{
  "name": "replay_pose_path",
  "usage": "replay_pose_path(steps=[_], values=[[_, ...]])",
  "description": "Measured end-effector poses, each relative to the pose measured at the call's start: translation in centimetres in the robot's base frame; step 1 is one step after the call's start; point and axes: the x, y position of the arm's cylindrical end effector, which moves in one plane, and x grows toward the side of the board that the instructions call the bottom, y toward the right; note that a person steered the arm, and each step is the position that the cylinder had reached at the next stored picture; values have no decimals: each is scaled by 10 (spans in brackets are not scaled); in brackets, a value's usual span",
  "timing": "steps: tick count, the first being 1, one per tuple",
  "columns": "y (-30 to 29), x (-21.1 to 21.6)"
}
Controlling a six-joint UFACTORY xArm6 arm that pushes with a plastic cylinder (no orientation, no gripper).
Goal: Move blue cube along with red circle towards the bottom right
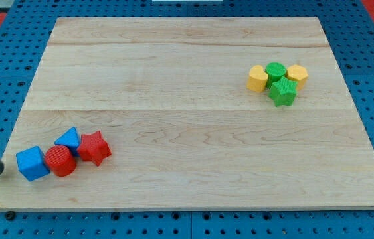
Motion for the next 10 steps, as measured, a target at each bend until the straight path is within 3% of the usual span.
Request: replay_pose_path(steps=[6,8,10], values=[[272,8],[333,7],[337,-6]])
